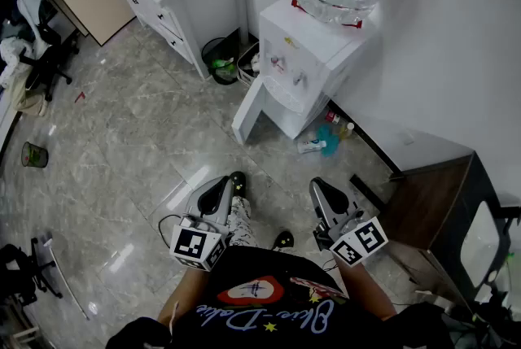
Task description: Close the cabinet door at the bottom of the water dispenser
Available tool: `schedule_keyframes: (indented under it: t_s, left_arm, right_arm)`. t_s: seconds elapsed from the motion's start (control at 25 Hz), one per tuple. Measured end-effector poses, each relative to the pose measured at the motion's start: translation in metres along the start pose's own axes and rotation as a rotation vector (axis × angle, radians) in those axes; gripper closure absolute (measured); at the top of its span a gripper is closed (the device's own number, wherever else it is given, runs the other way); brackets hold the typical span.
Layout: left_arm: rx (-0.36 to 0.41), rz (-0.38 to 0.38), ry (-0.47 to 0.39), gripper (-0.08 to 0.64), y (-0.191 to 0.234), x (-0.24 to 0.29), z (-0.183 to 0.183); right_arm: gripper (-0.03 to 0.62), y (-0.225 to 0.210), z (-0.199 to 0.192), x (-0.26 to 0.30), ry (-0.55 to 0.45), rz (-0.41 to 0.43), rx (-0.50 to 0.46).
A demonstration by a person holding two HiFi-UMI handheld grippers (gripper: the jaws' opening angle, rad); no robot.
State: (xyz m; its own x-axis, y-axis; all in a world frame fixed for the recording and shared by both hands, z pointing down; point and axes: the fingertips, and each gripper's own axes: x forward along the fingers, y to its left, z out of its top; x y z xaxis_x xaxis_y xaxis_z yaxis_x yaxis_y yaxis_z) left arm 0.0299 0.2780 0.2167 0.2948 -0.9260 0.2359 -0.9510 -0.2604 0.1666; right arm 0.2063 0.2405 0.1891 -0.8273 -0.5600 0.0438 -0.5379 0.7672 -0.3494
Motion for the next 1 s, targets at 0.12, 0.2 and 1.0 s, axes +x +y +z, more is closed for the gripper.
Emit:
schedule_keyframes:
  t_s: [0.12, 0.2, 1.0]
  left_arm:
    - [0.032, -0.039, 0.042, 0.561, 0.052, 0.036, -0.005]
    - [0.041, -0.076, 0.061, 0.561, 0.083, 0.065, -0.011]
    - [-0.038, -0.117, 0.322, 0.561, 0.270, 0.289, -0.252]
  right_arm:
    - [0.575, -0.015, -0.008, 0.067, 0.015, -0.041, -0.009]
    - [0.575, -0.027, -0.014, 0.116, 0.027, -0.058, -0.017]
    - [0.575, -0.179, -0.260, 0.347, 0.316, -0.222, 0.112]
